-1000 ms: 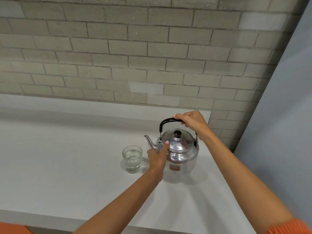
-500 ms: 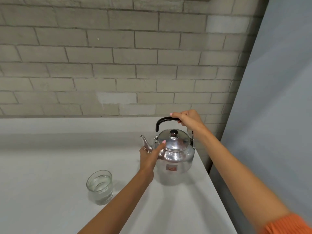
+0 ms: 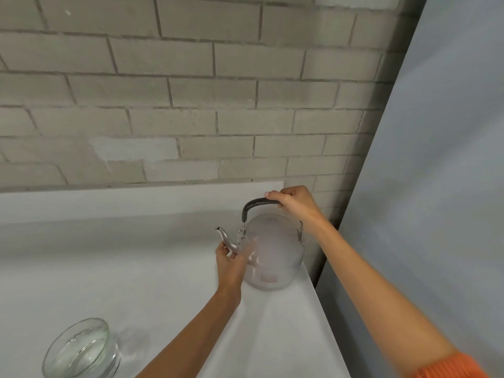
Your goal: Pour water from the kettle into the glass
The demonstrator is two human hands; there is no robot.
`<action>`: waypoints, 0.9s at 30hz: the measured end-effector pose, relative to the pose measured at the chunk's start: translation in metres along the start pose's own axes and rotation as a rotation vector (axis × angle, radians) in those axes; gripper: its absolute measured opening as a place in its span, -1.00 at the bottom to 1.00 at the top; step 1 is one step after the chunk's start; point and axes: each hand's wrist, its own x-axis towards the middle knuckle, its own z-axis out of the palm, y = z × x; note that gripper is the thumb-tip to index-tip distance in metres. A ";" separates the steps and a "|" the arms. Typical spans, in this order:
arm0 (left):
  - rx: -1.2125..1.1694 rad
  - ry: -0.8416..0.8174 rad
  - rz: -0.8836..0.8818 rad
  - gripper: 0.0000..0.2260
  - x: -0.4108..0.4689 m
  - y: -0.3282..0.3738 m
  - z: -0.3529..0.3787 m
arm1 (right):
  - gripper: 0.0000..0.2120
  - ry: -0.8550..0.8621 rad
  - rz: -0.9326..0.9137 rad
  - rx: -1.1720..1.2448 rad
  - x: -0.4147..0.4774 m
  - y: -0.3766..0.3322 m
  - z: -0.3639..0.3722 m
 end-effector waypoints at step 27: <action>0.101 0.109 0.034 -0.16 0.021 -0.015 0.006 | -0.70 -0.056 -0.041 0.010 0.020 0.026 0.006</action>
